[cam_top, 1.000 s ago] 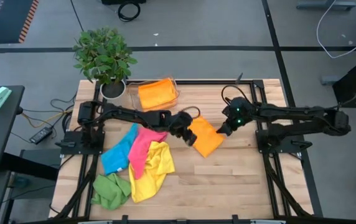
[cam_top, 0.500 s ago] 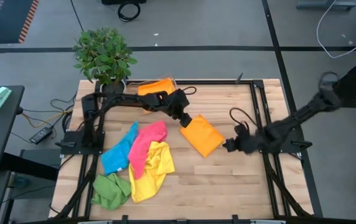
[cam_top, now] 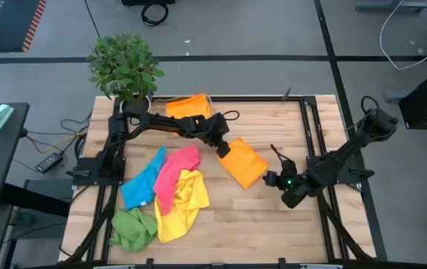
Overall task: Fold microfiber towels
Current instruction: Stack the folded right orange microfiber cloth on top of the orange microfiber cloths in the transparent bin
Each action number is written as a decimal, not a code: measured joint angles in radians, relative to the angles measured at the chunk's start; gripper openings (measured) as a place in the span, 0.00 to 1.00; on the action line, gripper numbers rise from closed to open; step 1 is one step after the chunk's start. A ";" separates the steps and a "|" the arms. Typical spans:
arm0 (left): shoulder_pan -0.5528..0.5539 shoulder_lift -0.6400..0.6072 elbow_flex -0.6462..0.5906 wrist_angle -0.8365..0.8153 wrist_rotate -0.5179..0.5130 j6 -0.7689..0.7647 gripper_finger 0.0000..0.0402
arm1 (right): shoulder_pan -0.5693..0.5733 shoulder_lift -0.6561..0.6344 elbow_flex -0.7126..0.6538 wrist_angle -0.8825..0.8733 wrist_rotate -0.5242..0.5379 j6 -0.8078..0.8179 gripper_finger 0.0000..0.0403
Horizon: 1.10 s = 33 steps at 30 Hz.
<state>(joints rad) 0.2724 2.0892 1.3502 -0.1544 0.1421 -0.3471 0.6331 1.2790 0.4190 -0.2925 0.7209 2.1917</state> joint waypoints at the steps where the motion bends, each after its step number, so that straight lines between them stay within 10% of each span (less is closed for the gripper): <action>1: 0.004 0.000 0.000 0.007 0.001 -0.001 0.61 | -0.018 0.005 -0.001 -0.003 0.000 0.005 0.39; 16: 0.005 0.069 0.002 0.143 -0.041 -0.005 0.61 | -0.130 0.126 0.000 0.065 -0.060 0.013 0.61; 33: -0.039 0.128 0.003 0.283 -0.043 0.045 0.47 | -0.188 0.237 -0.001 0.162 0.032 -0.104 0.31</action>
<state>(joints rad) 0.2337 2.2169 1.3533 0.1285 0.0987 -0.3017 0.4453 1.5162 0.4182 -0.1307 0.7529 2.0879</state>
